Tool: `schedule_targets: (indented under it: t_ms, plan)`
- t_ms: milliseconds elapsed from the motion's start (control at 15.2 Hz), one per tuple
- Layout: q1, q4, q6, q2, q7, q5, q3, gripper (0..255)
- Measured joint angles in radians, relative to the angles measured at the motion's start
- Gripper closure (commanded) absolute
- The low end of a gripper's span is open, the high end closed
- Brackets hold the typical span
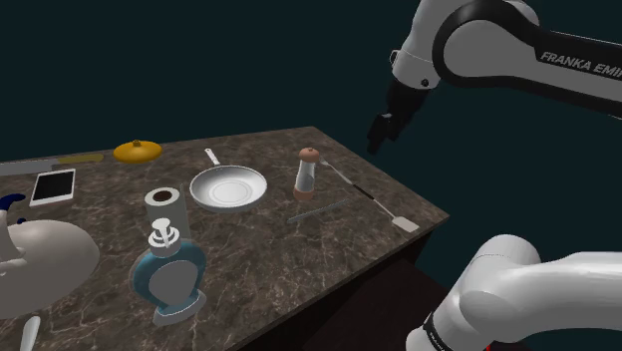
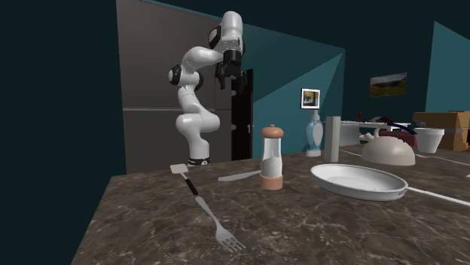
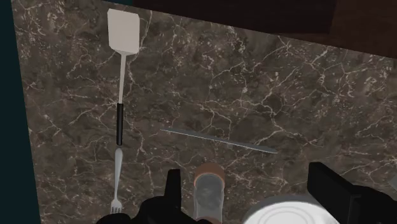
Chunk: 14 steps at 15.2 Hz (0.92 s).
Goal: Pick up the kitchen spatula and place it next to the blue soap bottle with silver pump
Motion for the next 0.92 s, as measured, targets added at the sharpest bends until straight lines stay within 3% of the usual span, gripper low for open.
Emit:
schedule_targets:
  t_ms: [264, 924]
  plan:
    - [-0.014, -0.041, 0.044, 0.009, -0.016, -0.01, -0.035, 0]
    - [-0.087, -0.204, 0.274, 0.105, -0.097, -0.061, -0.204, 0]
